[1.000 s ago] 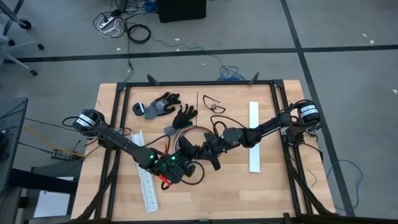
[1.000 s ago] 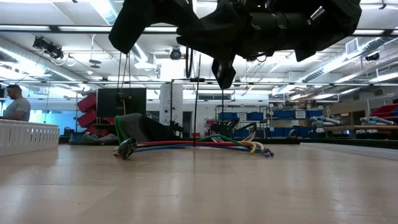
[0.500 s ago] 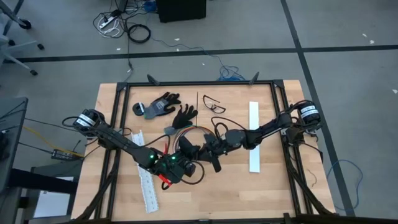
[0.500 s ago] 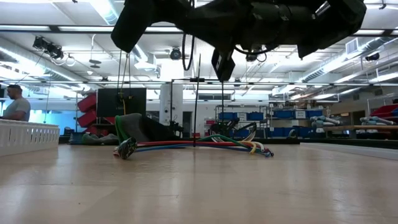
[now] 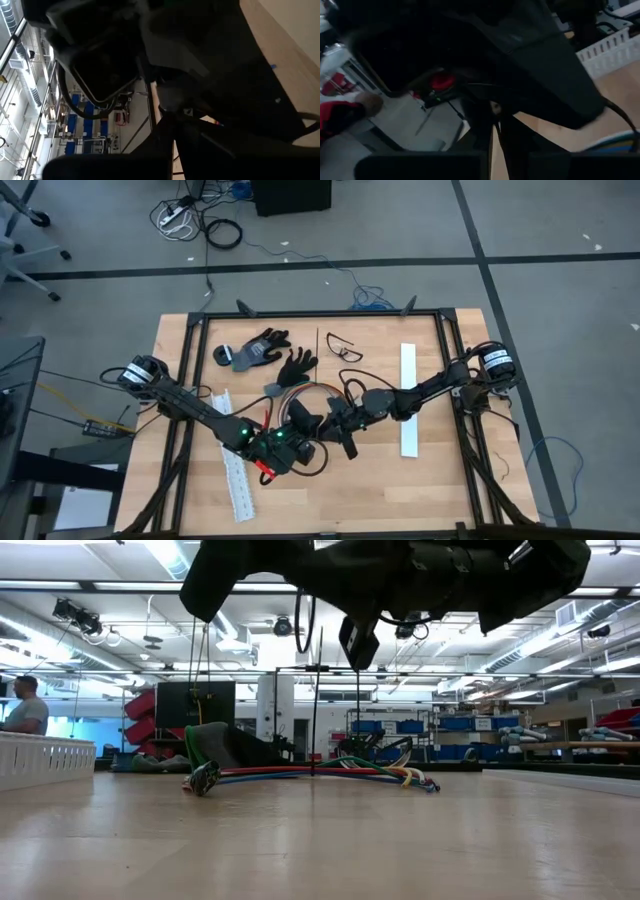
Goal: Ziptie cables
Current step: Insert the black zip tie pointed tail end through the slot to form a loop
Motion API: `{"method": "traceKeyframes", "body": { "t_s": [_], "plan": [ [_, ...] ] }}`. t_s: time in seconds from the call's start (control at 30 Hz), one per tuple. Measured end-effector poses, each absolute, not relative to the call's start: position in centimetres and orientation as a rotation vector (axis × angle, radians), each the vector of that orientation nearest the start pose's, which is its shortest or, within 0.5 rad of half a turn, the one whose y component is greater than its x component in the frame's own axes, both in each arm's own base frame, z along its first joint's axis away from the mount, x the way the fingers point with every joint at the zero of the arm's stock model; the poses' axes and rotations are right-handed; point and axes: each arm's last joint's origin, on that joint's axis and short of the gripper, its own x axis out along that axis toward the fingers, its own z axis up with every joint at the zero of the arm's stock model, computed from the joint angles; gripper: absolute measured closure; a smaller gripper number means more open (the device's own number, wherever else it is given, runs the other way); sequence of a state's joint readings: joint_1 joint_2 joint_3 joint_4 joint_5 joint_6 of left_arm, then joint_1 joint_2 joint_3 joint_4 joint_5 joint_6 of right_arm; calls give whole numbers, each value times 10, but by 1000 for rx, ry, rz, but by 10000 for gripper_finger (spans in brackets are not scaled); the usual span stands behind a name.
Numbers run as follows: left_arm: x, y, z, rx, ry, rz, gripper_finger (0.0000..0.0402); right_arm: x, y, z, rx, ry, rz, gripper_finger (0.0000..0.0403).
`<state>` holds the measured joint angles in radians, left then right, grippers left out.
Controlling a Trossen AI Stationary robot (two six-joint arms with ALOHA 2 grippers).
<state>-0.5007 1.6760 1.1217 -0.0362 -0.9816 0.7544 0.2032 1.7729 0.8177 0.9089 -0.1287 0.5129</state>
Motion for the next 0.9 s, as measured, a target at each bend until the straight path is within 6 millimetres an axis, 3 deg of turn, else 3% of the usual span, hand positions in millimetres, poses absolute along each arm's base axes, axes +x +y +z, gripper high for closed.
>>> {"method": "traceKeyframes", "body": {
  "t_s": [0.67, 0.9],
  "plan": [
    [326, -151, 243, 1119, 598, 292, 401, 351, 79, 196, 465, 95, 372, 398],
    [326, -151, 243, 1120, 598, 292, 402, 351, 79, 196, 461, 98, 352, 367]
  ]
}}
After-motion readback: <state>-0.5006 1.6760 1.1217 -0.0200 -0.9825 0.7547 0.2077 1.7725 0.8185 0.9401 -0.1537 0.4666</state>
